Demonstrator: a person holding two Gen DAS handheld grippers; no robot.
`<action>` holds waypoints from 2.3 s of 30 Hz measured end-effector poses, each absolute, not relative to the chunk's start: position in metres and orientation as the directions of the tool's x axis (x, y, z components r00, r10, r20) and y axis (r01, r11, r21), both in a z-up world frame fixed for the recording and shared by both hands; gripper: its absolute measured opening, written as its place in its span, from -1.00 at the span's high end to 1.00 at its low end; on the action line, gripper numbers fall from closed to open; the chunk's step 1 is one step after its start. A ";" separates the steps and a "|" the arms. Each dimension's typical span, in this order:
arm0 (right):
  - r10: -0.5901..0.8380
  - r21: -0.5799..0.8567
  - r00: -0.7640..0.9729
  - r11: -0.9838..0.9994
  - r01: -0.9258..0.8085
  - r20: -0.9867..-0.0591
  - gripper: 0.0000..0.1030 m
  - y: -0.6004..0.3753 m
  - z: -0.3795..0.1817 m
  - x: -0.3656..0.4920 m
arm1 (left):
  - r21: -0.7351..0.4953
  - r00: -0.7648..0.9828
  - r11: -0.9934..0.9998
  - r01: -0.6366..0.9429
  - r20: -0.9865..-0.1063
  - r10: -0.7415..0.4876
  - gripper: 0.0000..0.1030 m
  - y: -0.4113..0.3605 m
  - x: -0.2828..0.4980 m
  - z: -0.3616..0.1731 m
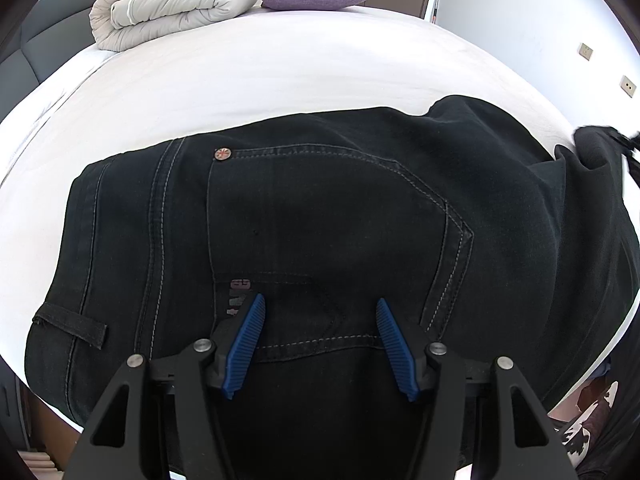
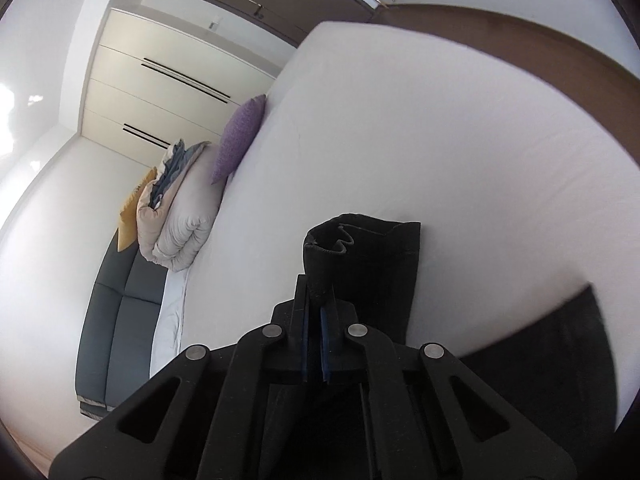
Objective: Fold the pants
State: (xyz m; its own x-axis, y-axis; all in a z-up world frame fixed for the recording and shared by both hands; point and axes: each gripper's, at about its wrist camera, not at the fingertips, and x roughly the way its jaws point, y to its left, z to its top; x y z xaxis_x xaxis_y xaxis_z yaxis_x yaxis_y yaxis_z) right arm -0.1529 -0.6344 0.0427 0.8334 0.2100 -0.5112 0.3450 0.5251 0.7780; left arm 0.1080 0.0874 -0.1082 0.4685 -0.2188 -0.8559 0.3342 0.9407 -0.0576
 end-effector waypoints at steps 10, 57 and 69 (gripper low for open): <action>0.129 0.756 0.783 0.394 0.523 -0.609 0.94 -0.630 0.004 -0.350 | -0.064 0.439 0.939 0.338 -0.872 -0.217 -0.17 0.083 0.114 -0.104; 0.631 0.921 0.676 0.327 0.214 -0.381 -0.07 -0.508 -0.022 -0.308 | -0.047 0.466 0.943 0.330 -0.861 -0.206 -0.32 0.078 0.112 -0.111; 0.756 0.903 0.512 0.249 0.350 -0.407 0.23 -0.440 -0.087 -0.248 | -0.053 0.476 0.943 0.329 -0.853 -0.214 -0.33 0.083 0.108 -0.114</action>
State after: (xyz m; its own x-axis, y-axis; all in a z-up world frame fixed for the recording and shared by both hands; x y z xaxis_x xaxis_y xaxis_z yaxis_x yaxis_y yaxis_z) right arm -0.2479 -0.4405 -0.0869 0.5118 0.7564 -0.4072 0.3498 0.2494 0.9030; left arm 0.1082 0.0832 -0.1137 0.4757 -0.2136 -0.8533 0.3290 0.9429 -0.0526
